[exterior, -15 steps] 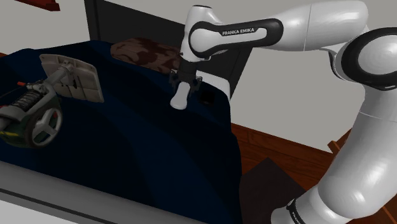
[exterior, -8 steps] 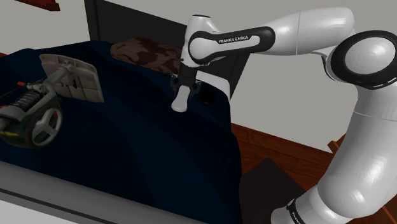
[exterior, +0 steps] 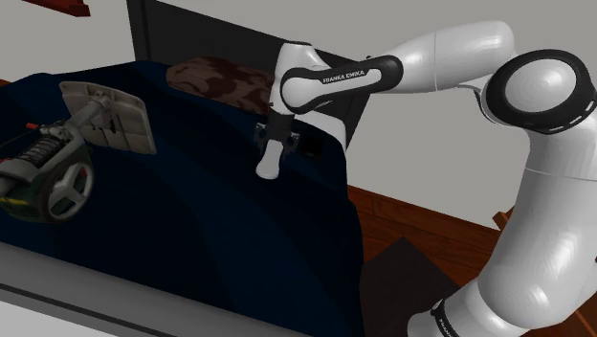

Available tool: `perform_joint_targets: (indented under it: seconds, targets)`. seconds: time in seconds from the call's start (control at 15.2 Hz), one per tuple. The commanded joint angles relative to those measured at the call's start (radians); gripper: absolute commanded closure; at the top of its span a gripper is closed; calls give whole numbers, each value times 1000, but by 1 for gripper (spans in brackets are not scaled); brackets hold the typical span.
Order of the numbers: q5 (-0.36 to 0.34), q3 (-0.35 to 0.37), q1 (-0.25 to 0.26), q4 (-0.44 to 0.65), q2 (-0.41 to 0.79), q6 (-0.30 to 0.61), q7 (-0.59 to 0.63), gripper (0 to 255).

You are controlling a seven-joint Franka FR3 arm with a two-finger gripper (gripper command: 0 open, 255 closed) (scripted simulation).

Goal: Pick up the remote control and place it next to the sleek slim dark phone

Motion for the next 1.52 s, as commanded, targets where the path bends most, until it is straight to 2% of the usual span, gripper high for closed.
perform_joint_targets:
  seconds: [0.0, 0.46, 0.53, 0.86, 1.12, 1.45]
  targets:
    - [-3, -1, 1, -6, 4, 10, 2, 255]
    - [-3, -2, 1, -6, 4, 10, 2, 255]
    - [-3, -2, 1, -6, 4, 10, 2, 0]
    - [-3, -2, 1, -6, 4, 10, 2, 0]
    - [31, 16, -10, 51, -49, -93, -19, 0]
    - [31, 16, -10, 51, -49, -93, -19, 0]
